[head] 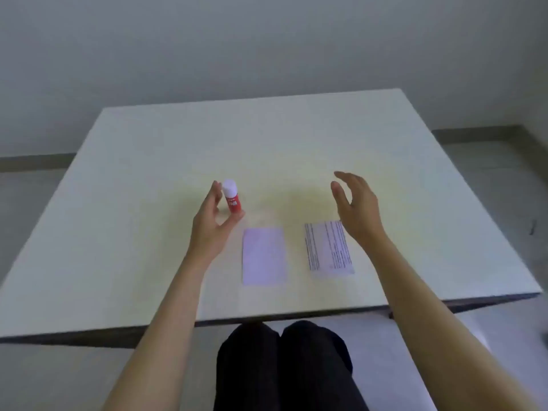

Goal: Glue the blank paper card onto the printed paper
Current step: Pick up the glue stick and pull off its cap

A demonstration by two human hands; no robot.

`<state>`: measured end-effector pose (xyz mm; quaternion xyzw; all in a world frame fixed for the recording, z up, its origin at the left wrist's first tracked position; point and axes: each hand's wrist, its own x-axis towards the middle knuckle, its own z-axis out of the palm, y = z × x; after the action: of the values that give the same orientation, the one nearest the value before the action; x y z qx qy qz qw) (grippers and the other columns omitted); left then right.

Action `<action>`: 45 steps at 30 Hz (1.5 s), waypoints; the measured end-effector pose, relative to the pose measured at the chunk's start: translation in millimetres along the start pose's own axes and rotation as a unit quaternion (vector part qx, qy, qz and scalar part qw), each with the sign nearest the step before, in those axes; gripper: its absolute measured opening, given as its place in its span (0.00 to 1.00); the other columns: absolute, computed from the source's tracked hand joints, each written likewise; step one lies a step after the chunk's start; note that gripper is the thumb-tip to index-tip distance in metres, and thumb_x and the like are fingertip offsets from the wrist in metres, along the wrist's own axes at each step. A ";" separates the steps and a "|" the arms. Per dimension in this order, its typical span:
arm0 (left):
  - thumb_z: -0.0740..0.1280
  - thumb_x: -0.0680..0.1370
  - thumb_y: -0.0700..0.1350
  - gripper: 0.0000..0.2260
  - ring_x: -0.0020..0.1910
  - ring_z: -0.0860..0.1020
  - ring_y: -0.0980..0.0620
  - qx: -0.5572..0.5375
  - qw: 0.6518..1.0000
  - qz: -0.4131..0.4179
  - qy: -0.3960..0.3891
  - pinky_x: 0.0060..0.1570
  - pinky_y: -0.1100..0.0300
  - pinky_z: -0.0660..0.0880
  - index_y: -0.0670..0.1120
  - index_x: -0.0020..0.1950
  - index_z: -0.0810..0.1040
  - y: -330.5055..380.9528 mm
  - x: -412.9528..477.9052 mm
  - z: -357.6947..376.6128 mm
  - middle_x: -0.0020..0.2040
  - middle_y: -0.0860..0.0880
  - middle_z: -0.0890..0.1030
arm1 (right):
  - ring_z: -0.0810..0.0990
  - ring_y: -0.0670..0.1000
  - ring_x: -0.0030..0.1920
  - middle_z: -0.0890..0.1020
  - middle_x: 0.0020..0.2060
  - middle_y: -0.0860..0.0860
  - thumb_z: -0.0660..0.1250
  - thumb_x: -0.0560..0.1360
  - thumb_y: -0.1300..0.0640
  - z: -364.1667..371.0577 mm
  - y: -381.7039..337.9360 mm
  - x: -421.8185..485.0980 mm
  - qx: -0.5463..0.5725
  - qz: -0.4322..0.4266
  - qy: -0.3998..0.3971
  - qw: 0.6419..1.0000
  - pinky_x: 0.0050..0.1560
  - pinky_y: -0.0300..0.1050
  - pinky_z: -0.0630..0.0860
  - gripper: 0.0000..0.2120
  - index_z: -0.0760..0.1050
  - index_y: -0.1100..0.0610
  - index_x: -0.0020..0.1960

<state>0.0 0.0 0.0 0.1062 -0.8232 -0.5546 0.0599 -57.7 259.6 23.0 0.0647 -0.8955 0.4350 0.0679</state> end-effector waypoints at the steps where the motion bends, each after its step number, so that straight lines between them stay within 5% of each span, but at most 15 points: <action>1: 0.69 0.76 0.42 0.27 0.71 0.68 0.48 -0.006 1.000 0.009 0.019 0.71 0.53 0.65 0.40 0.73 0.63 -8.5 1.5 3.4 0.72 0.42 0.70 | 0.73 0.53 0.66 0.76 0.65 0.56 0.58 0.81 0.52 2.4 5.4 -4.2 0.005 -0.019 0.023 1.000 0.61 0.36 0.63 0.18 0.72 0.59 0.67; 7: 0.68 0.73 0.43 0.10 0.51 0.80 0.43 0.010 0.994 0.006 0.111 0.48 0.59 0.71 0.44 0.54 0.78 -5.3 7.3 16.2 0.50 0.43 0.83 | 0.73 0.51 0.64 0.75 0.65 0.54 0.59 0.80 0.52 3.4 1.0 -34.2 0.032 -0.042 0.074 0.996 0.60 0.39 0.67 0.19 0.70 0.57 0.69; 11: 0.68 0.73 0.41 0.04 0.41 0.80 0.45 -0.001 0.990 0.019 0.138 0.45 0.55 0.73 0.41 0.45 0.81 8.8 5.2 15.6 0.36 0.47 0.81 | 0.74 0.52 0.63 0.76 0.64 0.54 0.61 0.80 0.53 2.1 -12.1 -37.1 0.030 -0.048 0.066 0.996 0.57 0.40 0.69 0.18 0.71 0.58 0.68; 15: 0.72 0.72 0.42 0.08 0.41 0.79 0.55 0.003 0.987 0.093 0.133 0.46 0.64 0.73 0.46 0.50 0.82 23.9 -12.7 11.9 0.41 0.53 0.82 | 0.78 0.51 0.52 0.79 0.56 0.53 0.66 0.77 0.55 9.3 -36.6 -43.7 0.065 -0.072 0.059 0.994 0.51 0.37 0.70 0.17 0.74 0.56 0.65; 18: 0.75 0.69 0.41 0.14 0.43 0.77 0.56 0.097 0.972 0.189 0.100 0.44 0.73 0.70 0.48 0.55 0.83 35.1 -35.4 11.3 0.43 0.56 0.79 | 0.80 0.48 0.35 0.82 0.37 0.50 0.65 0.75 0.44 13.9 -64.4 -49.9 0.112 -0.038 -0.005 0.993 0.41 0.41 0.75 0.16 0.76 0.51 0.59; 22: 0.75 0.69 0.43 0.16 0.46 0.72 0.56 0.186 0.944 0.253 0.103 0.42 0.68 0.68 0.48 0.56 0.82 47.1 -57.8 8.2 0.45 0.56 0.76 | 0.71 0.50 0.21 0.75 0.22 0.53 0.60 0.74 0.36 15.6 -92.2 -53.0 0.077 -0.012 -0.063 0.995 0.31 0.44 0.71 0.25 0.70 0.57 0.32; 24: 0.75 0.69 0.43 0.16 0.46 0.71 0.56 0.205 0.936 0.267 0.106 0.41 0.67 0.67 0.48 0.56 0.83 50.4 -66.0 5.9 0.45 0.54 0.78 | 0.71 0.52 0.24 0.76 0.24 0.54 0.62 0.77 0.44 12.7 -96.2 -54.2 0.041 -0.031 -0.076 0.996 0.33 0.46 0.71 0.22 0.71 0.59 0.33; 27: 0.75 0.69 0.44 0.16 0.46 0.70 0.57 0.229 0.927 0.272 0.122 0.39 0.67 0.66 0.49 0.56 0.83 53.9 -72.0 1.7 0.46 0.52 0.80 | 0.79 0.50 0.33 0.80 0.38 0.50 0.69 0.74 0.54 0.7 -90.3 -56.8 0.117 -0.062 -0.175 0.976 0.41 0.48 0.76 0.06 0.76 0.53 0.49; 30: 0.75 0.69 0.44 0.16 0.46 0.71 0.57 0.230 0.927 0.266 0.126 0.39 0.66 0.66 0.50 0.56 0.83 56.2 -75.3 0.9 0.46 0.52 0.80 | 0.83 0.50 0.38 0.80 0.47 0.49 0.72 0.70 0.46 -4.4 -87.5 -58.6 0.139 -0.033 -0.217 0.966 0.40 0.44 0.79 0.23 0.71 0.49 0.62; 32: 0.75 0.69 0.44 0.16 0.46 0.70 0.58 0.233 0.926 0.267 0.126 0.37 0.69 0.64 0.50 0.56 0.83 58.0 -77.6 3.5 0.46 0.53 0.80 | 0.82 0.50 0.29 0.83 0.38 0.51 0.67 0.73 0.42 -4.0 -90.0 -60.2 0.127 -0.009 -0.190 0.973 0.32 0.43 0.78 0.20 0.77 0.58 0.53; 34: 0.75 0.69 0.44 0.16 0.46 0.69 0.59 0.231 0.927 0.267 0.129 0.37 0.71 0.63 0.50 0.56 0.82 59.0 -79.4 5.6 0.46 0.53 0.79 | 0.79 0.49 0.26 0.82 0.32 0.51 0.66 0.76 0.49 -4.5 -88.7 -60.9 0.143 -0.021 -0.166 0.976 0.31 0.44 0.77 0.13 0.79 0.60 0.46; 36: 0.75 0.69 0.45 0.15 0.46 0.70 0.59 0.232 0.926 0.264 0.136 0.37 0.72 0.63 0.50 0.56 0.83 58.8 -80.6 5.5 0.46 0.54 0.79 | 0.82 0.48 0.33 0.81 0.42 0.50 0.67 0.76 0.55 -8.7 -86.6 -61.6 0.161 -0.069 -0.194 0.965 0.36 0.43 0.81 0.08 0.78 0.53 0.54; 38: 0.75 0.70 0.45 0.15 0.46 0.70 0.59 0.236 0.926 0.262 0.134 0.37 0.71 0.63 0.51 0.56 0.82 58.0 -81.5 6.6 0.46 0.55 0.79 | 0.83 0.49 0.37 0.80 0.47 0.49 0.68 0.75 0.51 -12.1 -86.8 -62.4 0.151 -0.068 -0.220 0.961 0.39 0.42 0.81 0.17 0.73 0.47 0.63; 41: 0.74 0.70 0.45 0.15 0.46 0.70 0.58 0.225 0.932 0.255 0.125 0.37 0.71 0.63 0.51 0.57 0.82 57.0 -83.1 13.5 0.46 0.56 0.78 | 0.80 0.50 0.26 0.83 0.35 0.53 0.63 0.77 0.44 -8.1 -89.3 -64.8 0.089 -0.003 -0.176 0.980 0.29 0.37 0.77 0.20 0.78 0.61 0.51; 45: 0.75 0.70 0.44 0.14 0.43 0.76 0.53 0.192 0.950 0.219 0.113 0.39 0.62 0.71 0.49 0.56 0.83 48.2 -85.2 15.8 0.44 0.55 0.78 | 0.80 0.43 0.27 0.81 0.32 0.48 0.66 0.76 0.57 -8.5 -84.3 -67.0 0.052 -0.076 -0.153 0.984 0.34 0.41 0.77 0.06 0.78 0.60 0.46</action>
<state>74.0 52.3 40.3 -0.0051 -0.9050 -0.3438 0.2505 23.4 218.4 81.2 0.2022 -0.8641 0.4592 -0.0405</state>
